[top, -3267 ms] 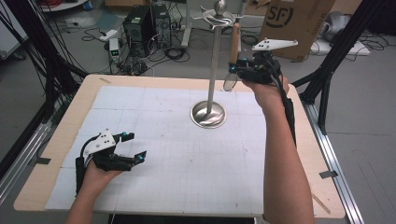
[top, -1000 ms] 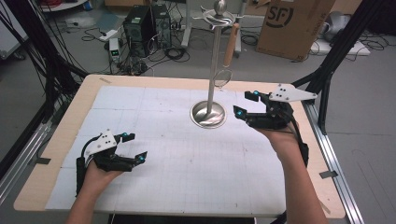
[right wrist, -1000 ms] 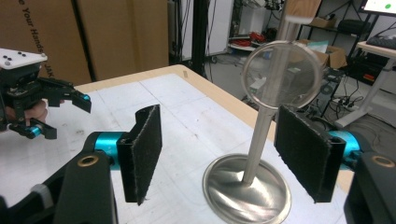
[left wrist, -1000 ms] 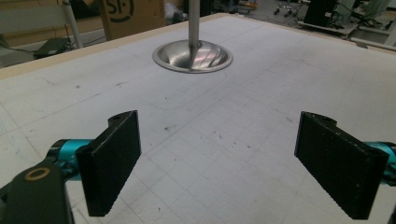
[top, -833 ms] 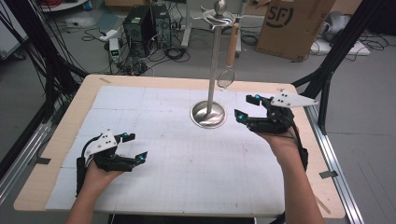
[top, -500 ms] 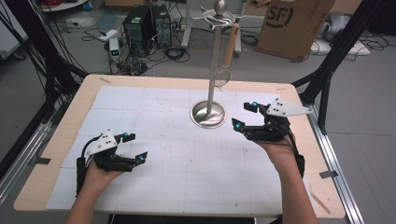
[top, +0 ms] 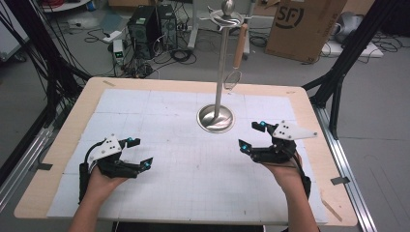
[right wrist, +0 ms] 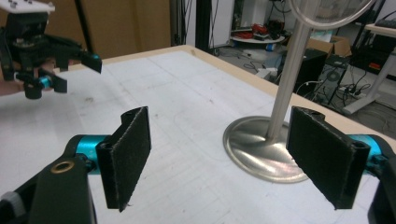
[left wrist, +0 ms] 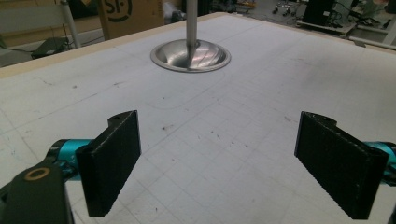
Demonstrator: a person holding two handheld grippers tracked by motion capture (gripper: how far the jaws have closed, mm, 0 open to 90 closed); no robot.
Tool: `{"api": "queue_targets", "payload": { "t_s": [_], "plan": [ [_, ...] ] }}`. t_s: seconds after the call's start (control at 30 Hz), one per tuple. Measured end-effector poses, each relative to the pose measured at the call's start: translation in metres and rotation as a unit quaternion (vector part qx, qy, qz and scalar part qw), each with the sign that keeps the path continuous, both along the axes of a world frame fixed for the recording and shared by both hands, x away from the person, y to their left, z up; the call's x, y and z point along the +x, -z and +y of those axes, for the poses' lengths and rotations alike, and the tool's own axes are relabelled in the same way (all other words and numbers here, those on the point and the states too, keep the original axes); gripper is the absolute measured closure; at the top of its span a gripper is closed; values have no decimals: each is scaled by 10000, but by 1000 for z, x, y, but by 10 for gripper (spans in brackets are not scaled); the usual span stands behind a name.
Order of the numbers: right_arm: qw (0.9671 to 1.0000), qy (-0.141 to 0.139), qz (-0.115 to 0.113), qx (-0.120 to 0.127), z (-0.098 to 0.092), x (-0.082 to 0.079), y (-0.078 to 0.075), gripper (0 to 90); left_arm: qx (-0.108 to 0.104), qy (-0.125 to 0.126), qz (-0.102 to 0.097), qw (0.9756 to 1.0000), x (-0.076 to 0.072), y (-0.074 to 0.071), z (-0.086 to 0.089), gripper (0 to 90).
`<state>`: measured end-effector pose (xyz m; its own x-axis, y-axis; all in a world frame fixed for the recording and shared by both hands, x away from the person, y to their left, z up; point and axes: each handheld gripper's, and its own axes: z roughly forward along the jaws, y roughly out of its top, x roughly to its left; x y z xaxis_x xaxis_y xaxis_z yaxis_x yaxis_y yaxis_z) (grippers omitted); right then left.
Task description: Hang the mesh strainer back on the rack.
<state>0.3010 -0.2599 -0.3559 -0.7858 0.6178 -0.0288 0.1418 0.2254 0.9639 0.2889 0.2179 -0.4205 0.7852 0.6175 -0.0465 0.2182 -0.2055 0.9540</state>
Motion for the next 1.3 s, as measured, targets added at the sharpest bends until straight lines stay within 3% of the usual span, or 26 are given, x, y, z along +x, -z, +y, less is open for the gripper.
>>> {"api": "queue_targets", "payload": {
  "t_s": [0.4,0.57,0.93,1.3],
  "plan": [
    [9999,-46,80,115,-3,-18,29,205,-13,53,-21,10000,-1,-1,-1,150],
    [9995,-54,303,-43,1,-19,38,196,-19,55,-22,10000,-1,-1,-2,150],
    [9990,-51,452,-13,3,-17,46,186,-66,19,-13,10000,0,-1,0,150],
    [9983,0,561,-170,3,-14,51,184,4,59,-45,10000,0,0,-4,150]
  ]
}}
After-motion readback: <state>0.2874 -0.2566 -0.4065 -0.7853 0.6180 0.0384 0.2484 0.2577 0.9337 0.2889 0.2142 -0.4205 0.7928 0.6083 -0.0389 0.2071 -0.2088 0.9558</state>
